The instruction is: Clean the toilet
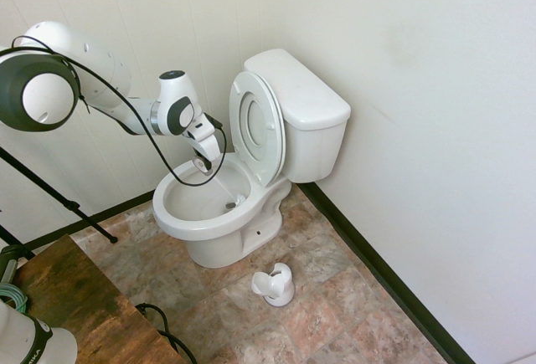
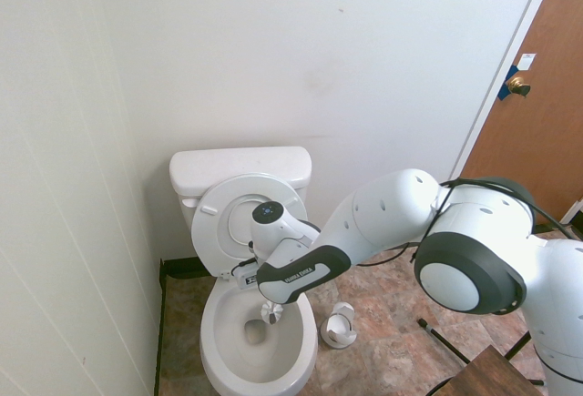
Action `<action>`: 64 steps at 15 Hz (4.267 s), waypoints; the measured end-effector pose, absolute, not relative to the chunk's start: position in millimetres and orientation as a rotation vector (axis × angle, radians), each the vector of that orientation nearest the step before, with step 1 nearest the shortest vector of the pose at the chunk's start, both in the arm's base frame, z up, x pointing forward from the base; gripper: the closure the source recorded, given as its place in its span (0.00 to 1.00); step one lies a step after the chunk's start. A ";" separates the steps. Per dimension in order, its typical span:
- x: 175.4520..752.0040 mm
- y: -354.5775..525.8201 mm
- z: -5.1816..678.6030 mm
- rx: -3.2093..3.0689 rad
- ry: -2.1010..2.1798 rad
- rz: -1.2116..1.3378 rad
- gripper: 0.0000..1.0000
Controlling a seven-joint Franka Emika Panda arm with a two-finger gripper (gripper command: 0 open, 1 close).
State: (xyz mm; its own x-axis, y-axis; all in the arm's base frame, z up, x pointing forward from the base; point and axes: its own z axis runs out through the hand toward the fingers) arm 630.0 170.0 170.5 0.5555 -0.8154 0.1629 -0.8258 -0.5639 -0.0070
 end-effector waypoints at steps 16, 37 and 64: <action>702.3 242.7 186.3 2.717 -1.456 0.377 1.00; 529.4 68.7 425.3 2.595 -1.652 0.428 1.00; 569.6 -94.2 137.2 2.559 -1.715 0.127 1.00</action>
State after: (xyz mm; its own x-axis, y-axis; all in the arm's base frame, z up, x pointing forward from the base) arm 569.6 -94.2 137.2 0.3785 -0.9201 0.1012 -0.9249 -0.3801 0.0030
